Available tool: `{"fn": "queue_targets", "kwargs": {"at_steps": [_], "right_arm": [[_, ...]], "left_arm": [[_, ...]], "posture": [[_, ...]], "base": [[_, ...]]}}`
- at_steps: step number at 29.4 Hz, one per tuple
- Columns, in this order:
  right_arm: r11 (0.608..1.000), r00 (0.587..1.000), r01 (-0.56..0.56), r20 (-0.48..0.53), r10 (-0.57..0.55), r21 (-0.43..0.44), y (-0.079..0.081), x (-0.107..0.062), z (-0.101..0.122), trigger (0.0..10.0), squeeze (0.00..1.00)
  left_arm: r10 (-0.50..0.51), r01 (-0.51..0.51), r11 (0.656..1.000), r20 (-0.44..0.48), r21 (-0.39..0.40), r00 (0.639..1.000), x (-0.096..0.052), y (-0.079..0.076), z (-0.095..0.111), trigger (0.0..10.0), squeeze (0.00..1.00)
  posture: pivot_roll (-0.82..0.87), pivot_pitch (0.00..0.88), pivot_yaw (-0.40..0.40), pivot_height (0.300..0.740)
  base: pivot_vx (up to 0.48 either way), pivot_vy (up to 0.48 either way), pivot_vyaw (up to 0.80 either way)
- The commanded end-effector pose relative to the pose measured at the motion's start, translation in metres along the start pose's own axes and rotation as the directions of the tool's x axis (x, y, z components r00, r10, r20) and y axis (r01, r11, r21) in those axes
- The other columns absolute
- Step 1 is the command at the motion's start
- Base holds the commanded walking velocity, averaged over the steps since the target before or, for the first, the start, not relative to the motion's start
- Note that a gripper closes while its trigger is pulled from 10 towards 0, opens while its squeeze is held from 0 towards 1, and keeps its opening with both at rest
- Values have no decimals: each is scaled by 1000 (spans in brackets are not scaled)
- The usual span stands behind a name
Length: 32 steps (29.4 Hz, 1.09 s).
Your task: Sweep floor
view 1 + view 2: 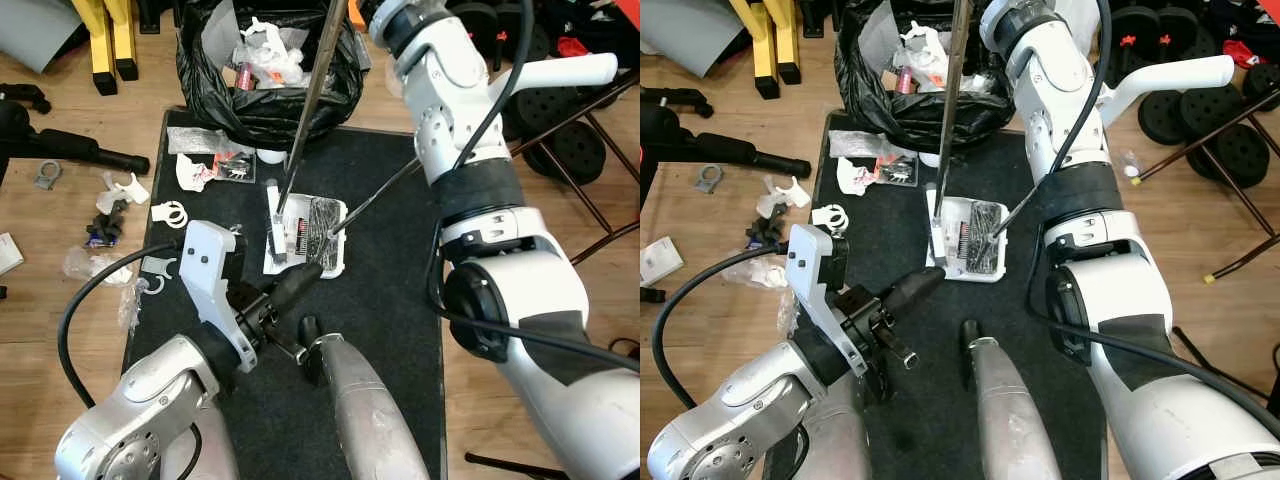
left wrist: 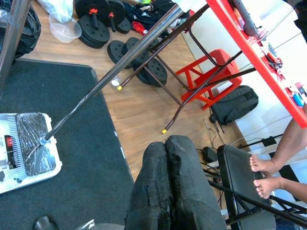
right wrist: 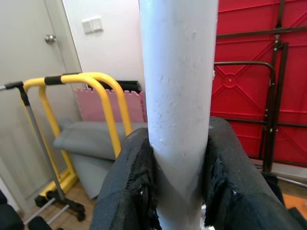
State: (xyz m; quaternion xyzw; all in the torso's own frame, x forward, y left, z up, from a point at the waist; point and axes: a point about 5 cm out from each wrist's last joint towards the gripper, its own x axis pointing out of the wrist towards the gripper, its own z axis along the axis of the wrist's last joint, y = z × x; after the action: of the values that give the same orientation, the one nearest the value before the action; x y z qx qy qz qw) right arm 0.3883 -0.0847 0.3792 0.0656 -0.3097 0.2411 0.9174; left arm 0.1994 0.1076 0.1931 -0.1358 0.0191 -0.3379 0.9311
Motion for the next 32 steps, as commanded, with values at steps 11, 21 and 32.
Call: {"fn": "queue_targets", "kwargs": {"at_steps": [11,21,32], "right_arm": [[977,992,45,107,-68,209,-12,7,32,10000,0],[993,997,73,10,-74,97,2,-8,-16,10000,0],[994,994,111,-14,-111,5,-4,-21,-31,10000,0]], "left_arm": [[-23,23,999,-26,-25,999,-2,-2,-7,10000,0],[-24,23,999,-30,-26,999,-2,-3,-9,10000,0],[-25,24,999,-32,-28,999,-4,-4,-9,10000,0]], "posture": [[-167,456,-179,740],[-157,450,-176,740],[-153,441,-170,740]], "base": [[0,0,0],[0,0,0],[0,0,0]]}}
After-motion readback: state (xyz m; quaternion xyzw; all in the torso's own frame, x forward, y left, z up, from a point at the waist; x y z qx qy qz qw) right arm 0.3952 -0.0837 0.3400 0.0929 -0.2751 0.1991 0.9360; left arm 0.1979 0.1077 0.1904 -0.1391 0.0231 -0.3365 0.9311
